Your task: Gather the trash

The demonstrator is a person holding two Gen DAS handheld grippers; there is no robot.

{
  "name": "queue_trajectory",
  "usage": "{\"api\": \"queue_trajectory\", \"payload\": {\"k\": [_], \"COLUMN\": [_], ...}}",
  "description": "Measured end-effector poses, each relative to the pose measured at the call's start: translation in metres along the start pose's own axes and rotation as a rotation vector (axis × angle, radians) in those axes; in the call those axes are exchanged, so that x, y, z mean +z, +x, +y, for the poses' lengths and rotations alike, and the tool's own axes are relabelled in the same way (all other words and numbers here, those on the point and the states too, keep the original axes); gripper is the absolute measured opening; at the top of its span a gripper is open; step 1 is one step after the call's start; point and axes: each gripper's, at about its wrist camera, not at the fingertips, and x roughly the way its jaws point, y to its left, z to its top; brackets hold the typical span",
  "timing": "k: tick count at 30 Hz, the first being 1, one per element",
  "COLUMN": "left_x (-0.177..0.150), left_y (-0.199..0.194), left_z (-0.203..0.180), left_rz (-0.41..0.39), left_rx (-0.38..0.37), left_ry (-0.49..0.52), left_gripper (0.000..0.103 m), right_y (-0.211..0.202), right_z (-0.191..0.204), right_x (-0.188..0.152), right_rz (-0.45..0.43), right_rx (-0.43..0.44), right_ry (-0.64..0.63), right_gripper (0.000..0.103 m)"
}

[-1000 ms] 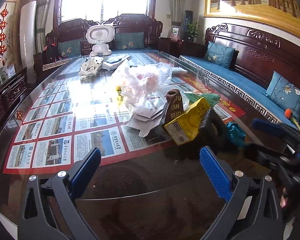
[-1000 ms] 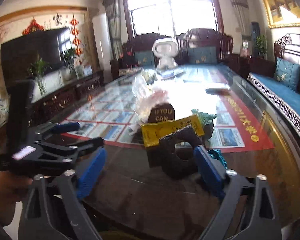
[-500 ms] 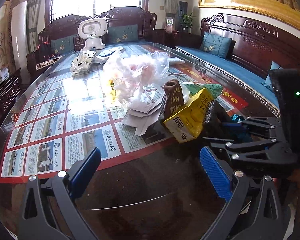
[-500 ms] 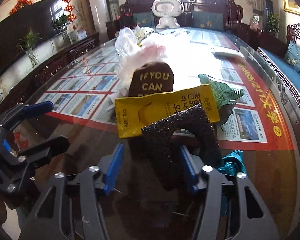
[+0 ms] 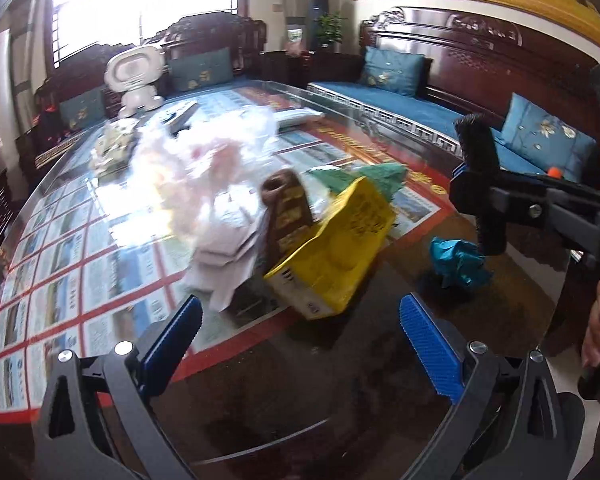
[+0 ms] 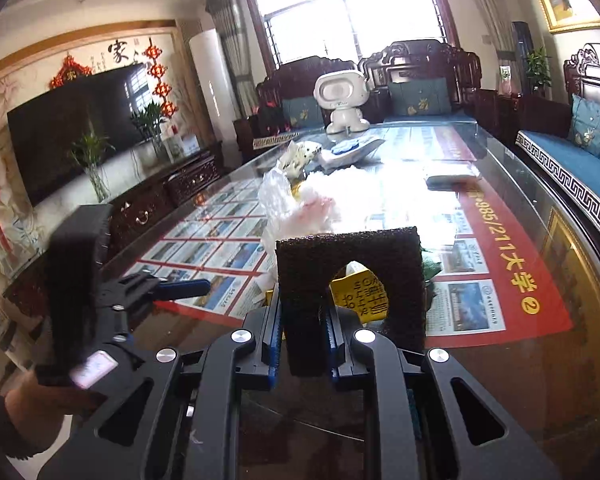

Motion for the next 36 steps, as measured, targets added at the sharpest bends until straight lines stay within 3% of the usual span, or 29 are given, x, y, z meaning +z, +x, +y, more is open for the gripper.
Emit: {"api": "queue_trajectory", "payload": {"k": [4,12,16,18,20,22,23,24,28,36], "left_x": [0.012,0.022,0.023,0.020,0.017,0.015,0.016,0.018,0.020,0.017], "left_y": [0.012,0.026,0.044,0.054,0.060,0.062,0.063,0.065,0.068,0.023], "left_z": [-0.015,-0.024,-0.029,-0.034,-0.038,-0.038,-0.037,-0.035,-0.030,-0.025], "left_rz": [-0.010,-0.020,0.041,0.080,0.100,0.106,0.114,0.130,0.148,0.069], "left_rx": [-0.093,-0.169,-0.133,-0.100,-0.070,-0.059,-0.059,-0.080,-0.116,-0.146], "left_ry": [0.088,0.297,0.361,0.396,0.424,0.427,0.423,0.410,0.372,0.342], "left_gripper": [0.099,0.095,0.087,0.076,0.074,0.066,0.053,0.047,0.046,0.046], "right_y": [-0.007,-0.007,-0.005,-0.004,-0.004,-0.004,-0.004,-0.004,-0.004,-0.006], "right_z": [-0.013,-0.027,-0.026,-0.026,-0.028,-0.029,-0.030,-0.030,-0.030,-0.017], "right_x": [-0.004,-0.012,-0.014,-0.014,-0.014,-0.015,-0.015,-0.015,-0.016,-0.019], "right_rz": [0.003,-0.003,-0.006,-0.007,-0.006,-0.004,-0.004,-0.005,-0.001,0.015], "right_rx": [-0.017,-0.032,-0.023,-0.021,-0.018,-0.017,-0.017,-0.015,-0.012,-0.010], "right_ry": [0.033,0.069,0.080,0.081,0.081,0.082,0.083,0.083,0.089,0.072], "right_gripper": [0.017,0.017,0.017,0.018,0.018,0.018,0.018,0.018,0.018,0.018]}}
